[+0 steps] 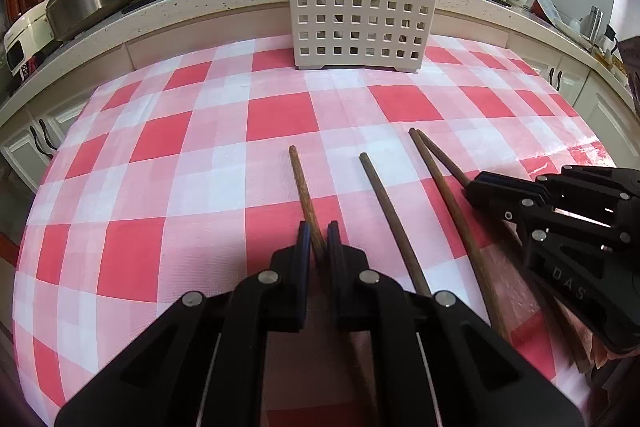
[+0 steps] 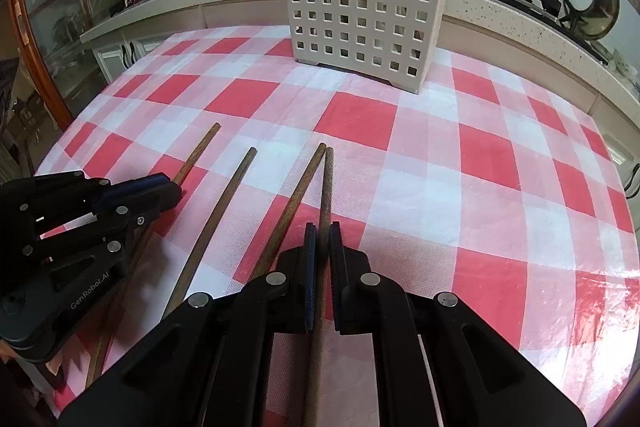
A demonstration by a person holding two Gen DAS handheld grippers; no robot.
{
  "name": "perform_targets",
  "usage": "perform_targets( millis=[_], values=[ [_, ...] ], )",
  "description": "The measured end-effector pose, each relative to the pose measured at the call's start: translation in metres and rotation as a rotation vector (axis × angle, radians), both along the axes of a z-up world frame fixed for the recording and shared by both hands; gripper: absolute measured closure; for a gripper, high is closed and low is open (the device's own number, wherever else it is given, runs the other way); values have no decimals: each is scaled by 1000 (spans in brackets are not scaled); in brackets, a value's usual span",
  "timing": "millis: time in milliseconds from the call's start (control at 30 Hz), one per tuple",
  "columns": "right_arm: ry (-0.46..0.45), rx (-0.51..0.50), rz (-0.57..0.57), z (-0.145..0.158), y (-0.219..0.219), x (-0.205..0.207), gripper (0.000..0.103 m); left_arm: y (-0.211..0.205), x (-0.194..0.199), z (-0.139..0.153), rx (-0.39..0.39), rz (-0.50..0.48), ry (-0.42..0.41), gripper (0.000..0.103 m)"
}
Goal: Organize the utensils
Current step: 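Close the right gripper on a brown chopstick while the left gripper closes on another, then lift both chopsticks upright and carry them toward the white caddy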
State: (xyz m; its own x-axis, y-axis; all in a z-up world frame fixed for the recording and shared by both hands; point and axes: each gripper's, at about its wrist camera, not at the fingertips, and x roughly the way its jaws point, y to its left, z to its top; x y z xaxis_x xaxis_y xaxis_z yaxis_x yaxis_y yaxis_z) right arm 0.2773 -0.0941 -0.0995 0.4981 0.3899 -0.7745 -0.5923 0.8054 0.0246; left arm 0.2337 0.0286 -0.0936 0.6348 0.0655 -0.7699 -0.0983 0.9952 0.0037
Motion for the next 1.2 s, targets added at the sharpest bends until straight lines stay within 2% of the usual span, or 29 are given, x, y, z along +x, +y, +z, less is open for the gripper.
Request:
perform_targets(
  millis=[200,533,700,1200],
  values=[
    [10,21,-13,0,-3,-1,97,10,-3,1,-68,-3,-2,97],
    [37,50,-34,2,-7,1,97,18,-8,6,-88,4,-13,97],
    [4,112,-50,20,-13,-1,97,19,-14,24,-83,4,-62,97],
    [-145,212,-60,78,-30,-21,97,17,-41,84,-56,-7,-216,97]
  ],
)
